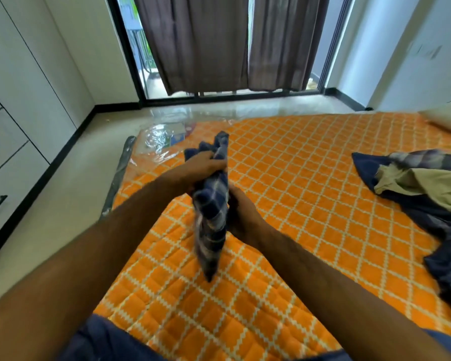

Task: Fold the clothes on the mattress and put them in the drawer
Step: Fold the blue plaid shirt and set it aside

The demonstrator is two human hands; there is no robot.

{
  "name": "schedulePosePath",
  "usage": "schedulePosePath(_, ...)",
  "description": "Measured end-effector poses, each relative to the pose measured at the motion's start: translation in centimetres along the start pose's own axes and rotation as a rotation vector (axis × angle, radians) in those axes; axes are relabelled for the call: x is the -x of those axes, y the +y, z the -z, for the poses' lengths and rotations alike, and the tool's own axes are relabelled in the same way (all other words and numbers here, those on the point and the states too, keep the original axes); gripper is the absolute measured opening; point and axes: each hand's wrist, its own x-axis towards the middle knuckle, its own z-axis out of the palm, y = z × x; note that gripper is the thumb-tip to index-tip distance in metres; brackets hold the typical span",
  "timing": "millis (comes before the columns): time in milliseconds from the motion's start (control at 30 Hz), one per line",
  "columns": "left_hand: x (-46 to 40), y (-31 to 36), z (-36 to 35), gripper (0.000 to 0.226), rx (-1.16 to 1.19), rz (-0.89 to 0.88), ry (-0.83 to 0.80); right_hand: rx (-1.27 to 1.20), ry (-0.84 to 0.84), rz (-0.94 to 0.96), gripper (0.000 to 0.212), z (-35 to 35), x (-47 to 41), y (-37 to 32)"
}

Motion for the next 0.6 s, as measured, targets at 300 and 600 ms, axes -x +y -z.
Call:
schedulePosePath(300,2.7,-1.9,-9.1,0.041,-0.462,-0.054,-0.079,-0.274,0.344,-0.235,0.081,9.7,4.9,3.3)
schedulePosePath(600,5.8,-17.5,-4.4,0.047,-0.285,0.415,0.239,0.321,0.393,-0.283,0.044,11.4,4.5,4.3)
